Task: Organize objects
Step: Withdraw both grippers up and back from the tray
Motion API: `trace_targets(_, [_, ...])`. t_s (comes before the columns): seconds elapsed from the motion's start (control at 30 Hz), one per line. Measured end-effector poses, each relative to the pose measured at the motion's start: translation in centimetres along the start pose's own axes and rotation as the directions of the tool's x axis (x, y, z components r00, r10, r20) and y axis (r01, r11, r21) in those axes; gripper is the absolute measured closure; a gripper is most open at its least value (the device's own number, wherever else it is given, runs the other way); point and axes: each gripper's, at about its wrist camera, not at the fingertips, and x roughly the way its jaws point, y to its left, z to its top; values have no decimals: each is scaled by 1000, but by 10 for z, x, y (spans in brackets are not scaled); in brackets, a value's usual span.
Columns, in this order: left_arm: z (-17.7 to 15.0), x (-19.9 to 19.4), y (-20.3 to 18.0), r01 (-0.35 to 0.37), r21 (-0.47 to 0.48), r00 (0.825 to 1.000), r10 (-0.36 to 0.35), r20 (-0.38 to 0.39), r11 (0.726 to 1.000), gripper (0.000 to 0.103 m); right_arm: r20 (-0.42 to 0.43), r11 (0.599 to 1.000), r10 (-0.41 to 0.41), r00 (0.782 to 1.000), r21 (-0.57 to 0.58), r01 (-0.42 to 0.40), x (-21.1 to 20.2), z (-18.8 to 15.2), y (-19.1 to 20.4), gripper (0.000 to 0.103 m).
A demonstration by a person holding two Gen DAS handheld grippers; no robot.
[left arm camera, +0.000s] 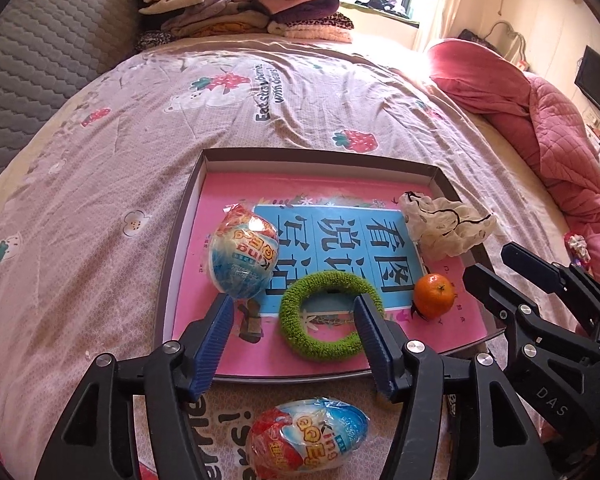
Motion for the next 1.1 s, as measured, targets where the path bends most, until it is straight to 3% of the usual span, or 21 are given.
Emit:
trace_targets(0.53, [-6, -48, 4, -23, -35, 995, 26, 93, 999, 29, 127, 1000, 1, 992, -18, 1, -54, 9, 7, 40])
trace_targets(1.1, [-24, -101, 3, -5, -27, 984, 10, 181, 1000, 29, 231, 1000, 25, 973, -4, -24, -111, 6, 12, 38])
